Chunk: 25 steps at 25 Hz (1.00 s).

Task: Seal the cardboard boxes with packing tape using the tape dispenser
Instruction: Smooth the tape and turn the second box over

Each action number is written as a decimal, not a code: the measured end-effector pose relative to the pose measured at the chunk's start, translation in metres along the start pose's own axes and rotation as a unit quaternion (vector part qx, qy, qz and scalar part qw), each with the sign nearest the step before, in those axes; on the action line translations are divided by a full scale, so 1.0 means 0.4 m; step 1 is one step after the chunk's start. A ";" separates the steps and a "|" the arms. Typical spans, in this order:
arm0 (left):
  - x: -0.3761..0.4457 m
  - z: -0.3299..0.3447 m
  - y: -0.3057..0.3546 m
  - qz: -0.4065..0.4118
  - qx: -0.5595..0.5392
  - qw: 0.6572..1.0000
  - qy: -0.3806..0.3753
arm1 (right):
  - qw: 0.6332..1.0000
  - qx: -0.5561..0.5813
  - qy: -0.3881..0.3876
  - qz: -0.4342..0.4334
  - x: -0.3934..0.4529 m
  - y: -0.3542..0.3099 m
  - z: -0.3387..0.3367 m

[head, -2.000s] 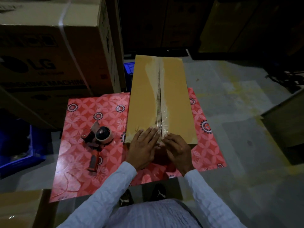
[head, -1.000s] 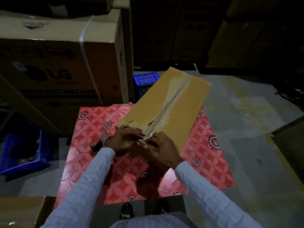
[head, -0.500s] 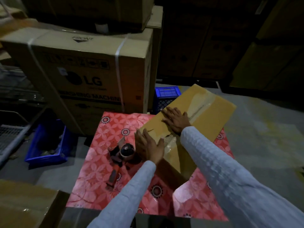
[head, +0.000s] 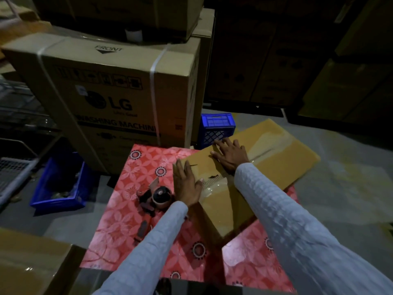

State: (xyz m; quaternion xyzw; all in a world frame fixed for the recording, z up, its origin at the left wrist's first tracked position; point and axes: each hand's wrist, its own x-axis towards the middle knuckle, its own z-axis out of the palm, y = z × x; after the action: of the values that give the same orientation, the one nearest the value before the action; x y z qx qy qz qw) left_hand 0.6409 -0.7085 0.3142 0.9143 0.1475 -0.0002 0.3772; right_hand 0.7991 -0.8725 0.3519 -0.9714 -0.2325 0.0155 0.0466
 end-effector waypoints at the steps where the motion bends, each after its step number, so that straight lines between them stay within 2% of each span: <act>1: 0.014 -0.015 -0.009 0.019 -0.008 1.000 -0.023 | 1.000 -0.003 0.008 0.007 -0.005 0.013 0.002; 4: 0.045 -0.064 -0.022 0.065 -0.054 0.992 -0.091 | 0.999 0.001 0.032 0.026 -0.053 0.044 0.016; 9: 0.111 -0.116 -0.014 0.101 -0.101 0.978 -0.150 | 0.991 0.079 0.057 0.090 -0.192 0.059 0.038; 13: 0.142 -0.117 0.047 0.059 -0.254 0.944 -0.201 | 0.977 0.091 0.090 0.168 -0.290 0.053 0.053; 16: 0.164 -0.103 0.109 0.049 -0.296 0.931 -0.207 | 0.963 0.109 0.098 0.227 -0.322 0.051 0.047; 18: 0.184 -0.099 0.144 0.068 -0.280 0.938 -0.194 | 0.961 0.124 0.091 0.229 -0.335 0.046 0.043; 21: 0.191 -0.097 0.156 0.117 -0.122 0.976 -0.140 | 0.968 0.155 0.073 0.186 -0.354 0.001 0.032; 23: 0.176 -0.085 0.134 0.108 -0.049 0.986 -0.115 | 0.976 0.154 0.067 0.141 -0.350 -0.062 0.035; 25: 0.151 -0.077 0.098 0.086 -0.032 0.989 -0.115 | 0.981 0.150 0.060 0.109 -0.329 -0.127 0.053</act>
State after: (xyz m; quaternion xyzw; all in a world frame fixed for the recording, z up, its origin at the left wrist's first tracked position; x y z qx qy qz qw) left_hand 0.7059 -0.6972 0.3564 0.9050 0.0242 -0.0680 0.4193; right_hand 0.6580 -0.8852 0.3370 -0.9721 -0.1172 -0.0028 0.2034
